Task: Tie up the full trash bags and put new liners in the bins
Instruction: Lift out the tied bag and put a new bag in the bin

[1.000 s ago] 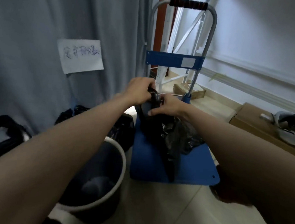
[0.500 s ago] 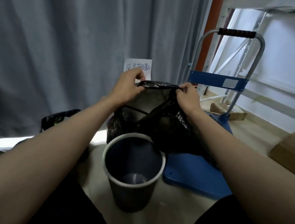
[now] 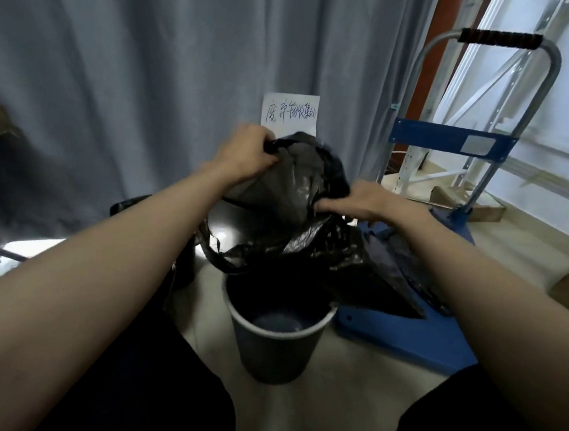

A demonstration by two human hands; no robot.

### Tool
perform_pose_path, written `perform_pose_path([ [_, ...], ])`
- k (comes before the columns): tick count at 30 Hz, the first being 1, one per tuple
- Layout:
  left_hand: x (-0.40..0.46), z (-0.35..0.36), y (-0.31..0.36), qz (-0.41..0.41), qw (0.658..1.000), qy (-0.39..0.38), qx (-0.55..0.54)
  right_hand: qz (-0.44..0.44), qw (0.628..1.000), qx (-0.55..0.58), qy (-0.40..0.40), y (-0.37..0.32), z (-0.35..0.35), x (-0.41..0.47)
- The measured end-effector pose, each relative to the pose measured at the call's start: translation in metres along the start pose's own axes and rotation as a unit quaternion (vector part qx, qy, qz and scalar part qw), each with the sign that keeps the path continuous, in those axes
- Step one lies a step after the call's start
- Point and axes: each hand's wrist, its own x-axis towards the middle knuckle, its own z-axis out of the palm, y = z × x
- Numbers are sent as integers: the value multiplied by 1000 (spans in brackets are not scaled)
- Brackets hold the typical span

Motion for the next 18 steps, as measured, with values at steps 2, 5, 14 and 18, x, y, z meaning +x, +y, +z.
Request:
perform_pose_path([
  [2, -1, 7, 3, 8, 999, -44, 7, 31, 994, -68, -76, -4, 16, 0],
  [5, -4, 21, 8, 24, 989, -139, 50, 84, 989, -46, -117, -11, 37, 3],
  [14, -13, 50, -2, -48, 925, -371, 63, -12, 999, 21, -40, -14, 88, 35],
  [18, -6, 49, -18, -1, 928, -354, 119, -38, 992, -41, -116, -13, 117, 30],
])
